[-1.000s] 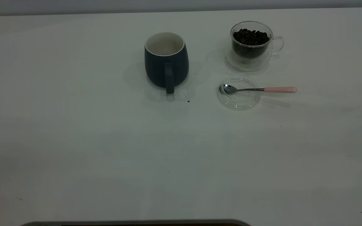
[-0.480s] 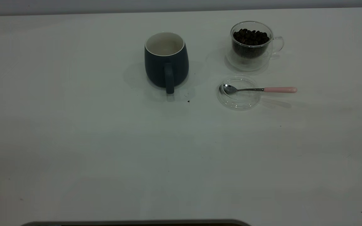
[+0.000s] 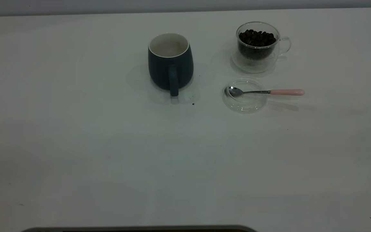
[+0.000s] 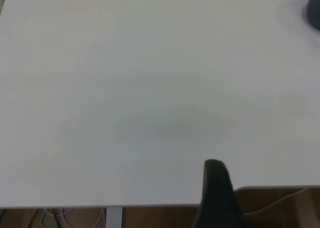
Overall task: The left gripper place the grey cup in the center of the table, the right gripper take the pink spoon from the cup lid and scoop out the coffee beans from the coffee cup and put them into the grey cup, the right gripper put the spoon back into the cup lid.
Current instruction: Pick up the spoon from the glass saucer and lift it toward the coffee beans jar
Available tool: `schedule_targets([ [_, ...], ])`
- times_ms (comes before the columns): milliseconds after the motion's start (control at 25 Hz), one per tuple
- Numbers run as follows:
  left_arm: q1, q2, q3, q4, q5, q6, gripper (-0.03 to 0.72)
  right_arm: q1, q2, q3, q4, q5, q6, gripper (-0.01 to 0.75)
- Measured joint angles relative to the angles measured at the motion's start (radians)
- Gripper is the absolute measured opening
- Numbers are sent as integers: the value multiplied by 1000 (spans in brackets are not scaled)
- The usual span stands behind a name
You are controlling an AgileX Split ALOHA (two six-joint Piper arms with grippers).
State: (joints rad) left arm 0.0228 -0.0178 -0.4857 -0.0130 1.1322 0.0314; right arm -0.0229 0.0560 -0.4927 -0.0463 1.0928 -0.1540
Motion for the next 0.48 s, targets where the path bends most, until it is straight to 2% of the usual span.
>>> schedule_targets([
  [280, 0, 0, 0, 0, 0, 0, 565, 0, 398, -226, -18, -48, 30, 524],
  [480, 0, 0, 0, 0, 0, 1, 565, 0, 737, -370, 103, -63, 34, 524],
])
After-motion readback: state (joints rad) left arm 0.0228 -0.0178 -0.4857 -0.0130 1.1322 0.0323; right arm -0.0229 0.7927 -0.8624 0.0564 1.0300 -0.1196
